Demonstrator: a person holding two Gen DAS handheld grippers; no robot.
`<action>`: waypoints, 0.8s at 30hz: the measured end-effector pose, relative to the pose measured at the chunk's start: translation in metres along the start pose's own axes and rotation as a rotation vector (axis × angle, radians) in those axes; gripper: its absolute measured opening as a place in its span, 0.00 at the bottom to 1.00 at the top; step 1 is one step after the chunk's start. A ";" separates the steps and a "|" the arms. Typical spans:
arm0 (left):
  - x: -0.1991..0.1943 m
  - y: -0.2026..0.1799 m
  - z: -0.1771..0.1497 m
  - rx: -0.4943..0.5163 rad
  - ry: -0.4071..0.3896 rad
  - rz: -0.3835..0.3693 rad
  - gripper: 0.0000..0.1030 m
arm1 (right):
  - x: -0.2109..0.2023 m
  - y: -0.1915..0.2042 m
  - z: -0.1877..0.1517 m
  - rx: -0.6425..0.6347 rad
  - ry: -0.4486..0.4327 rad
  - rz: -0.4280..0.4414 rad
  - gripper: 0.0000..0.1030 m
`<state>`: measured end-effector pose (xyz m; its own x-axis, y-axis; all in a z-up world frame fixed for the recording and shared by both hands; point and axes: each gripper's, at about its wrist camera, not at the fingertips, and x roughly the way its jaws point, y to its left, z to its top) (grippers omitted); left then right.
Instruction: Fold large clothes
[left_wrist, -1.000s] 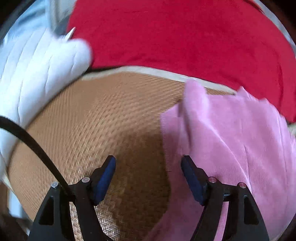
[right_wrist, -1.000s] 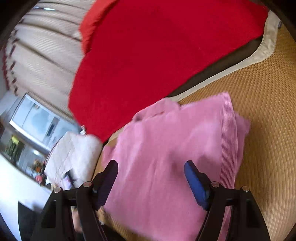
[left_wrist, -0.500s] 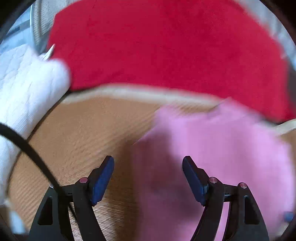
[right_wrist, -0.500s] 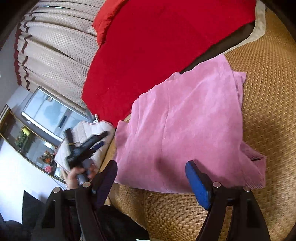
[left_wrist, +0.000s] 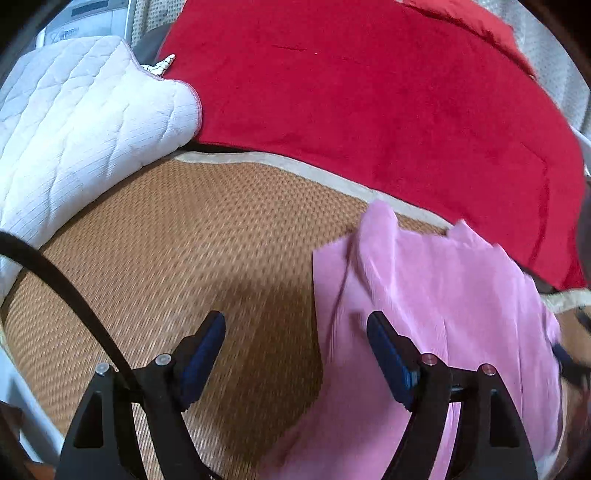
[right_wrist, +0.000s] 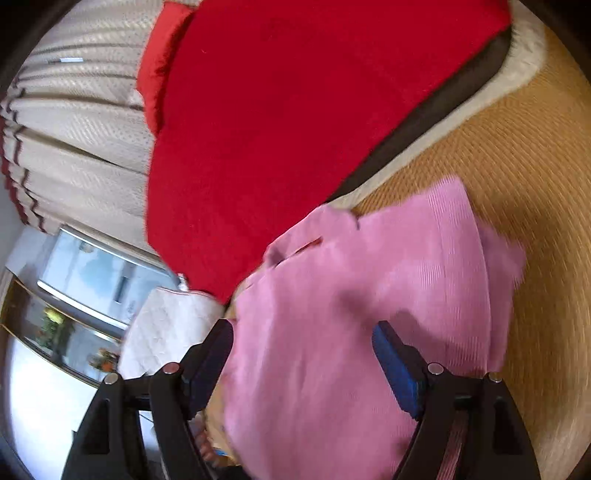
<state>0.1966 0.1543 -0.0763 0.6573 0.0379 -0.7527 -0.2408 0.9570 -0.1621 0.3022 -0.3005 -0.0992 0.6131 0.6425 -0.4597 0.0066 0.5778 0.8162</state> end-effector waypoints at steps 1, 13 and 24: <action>-0.006 0.001 -0.006 0.013 -0.001 -0.003 0.77 | 0.008 -0.010 0.015 0.037 -0.006 -0.036 0.79; -0.022 0.004 -0.022 0.082 -0.011 -0.071 0.77 | -0.068 0.034 -0.069 -0.120 -0.062 -0.013 0.78; -0.005 0.016 -0.019 0.045 0.038 0.070 0.79 | -0.093 0.038 -0.172 -0.191 -0.011 -0.013 0.78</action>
<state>0.1753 0.1643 -0.0873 0.6121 0.0946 -0.7851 -0.2518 0.9645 -0.0801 0.1098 -0.2519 -0.0857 0.6228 0.6293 -0.4648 -0.1352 0.6718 0.7283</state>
